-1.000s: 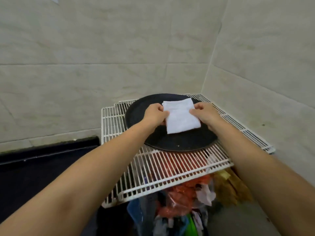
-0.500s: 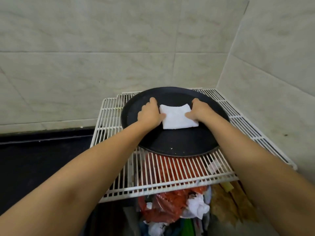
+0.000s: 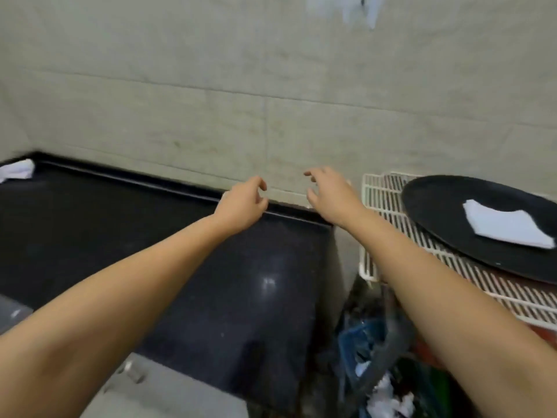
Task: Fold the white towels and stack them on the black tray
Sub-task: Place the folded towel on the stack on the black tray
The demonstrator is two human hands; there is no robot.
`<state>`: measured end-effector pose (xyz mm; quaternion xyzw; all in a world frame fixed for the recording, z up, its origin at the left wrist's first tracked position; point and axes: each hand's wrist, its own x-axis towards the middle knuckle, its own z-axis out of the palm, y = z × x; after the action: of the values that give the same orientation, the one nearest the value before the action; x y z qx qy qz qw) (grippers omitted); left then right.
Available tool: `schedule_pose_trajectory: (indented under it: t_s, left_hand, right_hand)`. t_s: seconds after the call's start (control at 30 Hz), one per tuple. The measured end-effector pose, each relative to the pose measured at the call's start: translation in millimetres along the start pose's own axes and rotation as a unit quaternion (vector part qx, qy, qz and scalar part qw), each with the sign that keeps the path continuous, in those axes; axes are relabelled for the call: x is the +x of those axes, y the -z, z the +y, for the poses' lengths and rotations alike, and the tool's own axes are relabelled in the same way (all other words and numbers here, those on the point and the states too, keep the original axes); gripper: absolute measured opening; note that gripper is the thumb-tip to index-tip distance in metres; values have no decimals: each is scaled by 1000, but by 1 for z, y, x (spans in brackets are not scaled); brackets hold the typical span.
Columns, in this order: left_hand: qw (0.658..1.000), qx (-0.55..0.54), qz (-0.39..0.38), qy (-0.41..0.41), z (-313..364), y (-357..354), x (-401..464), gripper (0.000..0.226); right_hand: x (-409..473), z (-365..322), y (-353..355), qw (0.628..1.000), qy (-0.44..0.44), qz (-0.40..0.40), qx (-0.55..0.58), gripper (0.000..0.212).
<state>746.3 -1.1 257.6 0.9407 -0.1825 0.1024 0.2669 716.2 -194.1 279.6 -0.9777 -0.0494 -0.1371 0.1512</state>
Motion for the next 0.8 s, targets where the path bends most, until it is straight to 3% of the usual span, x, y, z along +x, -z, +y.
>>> schedule_pose_trajectory:
  t_s: [0.17,0.5,0.63,0.8]
  left_hand:
    - [991,83,19,104,-139,79,-88,24]
    - [934,108,9,340,-345,158,-247,24]
    - [914,107,-8,392,-412,176,-269,26]
    - [899,99,-1,427,-498,207,-245,27]
  right_hand:
    - [7,-154,-94,989,138,-48,25,39]
    - [2,-374,-255,917,293,-269,21,36]
    - [28,-438,-303,887,326,-326,38,35]
    - [95,-511,-361,867,358,-342,50,34]
